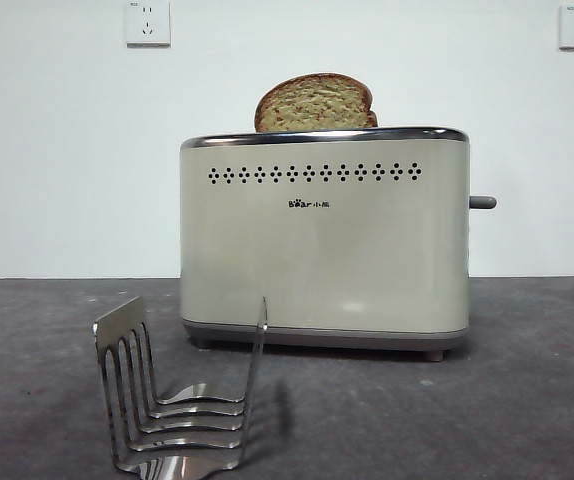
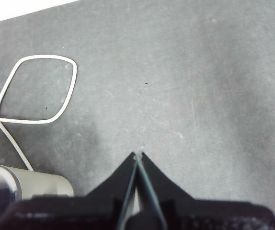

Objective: Pick up a slice of bread from the rack,put the bread on the toaster,press the button

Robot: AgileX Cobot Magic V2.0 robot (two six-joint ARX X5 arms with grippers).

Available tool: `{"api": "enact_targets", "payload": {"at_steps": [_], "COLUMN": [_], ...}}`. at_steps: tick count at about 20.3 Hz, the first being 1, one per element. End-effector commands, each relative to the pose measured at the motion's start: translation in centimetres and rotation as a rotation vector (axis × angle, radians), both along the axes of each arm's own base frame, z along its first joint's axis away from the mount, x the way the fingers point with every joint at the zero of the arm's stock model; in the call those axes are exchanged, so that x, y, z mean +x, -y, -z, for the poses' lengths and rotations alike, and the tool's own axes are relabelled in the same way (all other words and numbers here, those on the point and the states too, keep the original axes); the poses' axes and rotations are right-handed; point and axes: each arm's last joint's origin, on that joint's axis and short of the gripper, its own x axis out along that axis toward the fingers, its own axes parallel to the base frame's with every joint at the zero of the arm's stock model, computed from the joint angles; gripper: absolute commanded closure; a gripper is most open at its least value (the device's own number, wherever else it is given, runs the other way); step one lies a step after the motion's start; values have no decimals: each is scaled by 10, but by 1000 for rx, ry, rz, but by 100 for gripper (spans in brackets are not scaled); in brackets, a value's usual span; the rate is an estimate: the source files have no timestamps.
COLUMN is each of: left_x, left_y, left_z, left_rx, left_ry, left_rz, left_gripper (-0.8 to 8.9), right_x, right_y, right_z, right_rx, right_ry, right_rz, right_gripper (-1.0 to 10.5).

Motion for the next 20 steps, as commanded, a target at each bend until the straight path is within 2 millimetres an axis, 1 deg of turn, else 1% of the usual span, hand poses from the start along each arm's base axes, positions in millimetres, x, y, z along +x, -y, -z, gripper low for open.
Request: {"api": "enact_targets", "payload": {"at_steps": [1, 5, 7, 9, 12, 13, 16, 19, 20], "left_x": [1, 1, 2, 2, 2, 2, 3, 3, 3], "left_y": [0, 0, 0, 0, 0, 0, 0, 0, 0], "left_z": [3, 4, 5, 5, 6, 6, 6, 6, 6], "left_rx": [-8, -9, -9, -9, -9, -9, -9, -9, -9], "left_ry": [-8, -20, -26, -33, -44, -45, -47, -47, -48], "left_rz": [-2, -2, -2, -3, -2, -2, -2, -2, -2], "left_gripper": [817, 817, 817, 817, 817, 817, 817, 817, 817], "right_x": [2, 2, 6, 5, 5, 6, 11, 17, 15], "right_y": [0, 0, 1, 1, -8, -11, -14, -15, -15], "right_z": [1, 1, 3, 3, 3, 3, -3, -17, -24], "right_rx": [-4, -4, -7, -42, -51, -79, -215, -257, -264], "right_ry": [1, 3, 6, 5, 3, 13, 88, 241, 291], "right_rz": [-2, -2, 1, 32, 11, -15, -79, -85, -83], "right_gripper": [947, 947, 947, 947, 947, 946, 947, 947, 947]}}
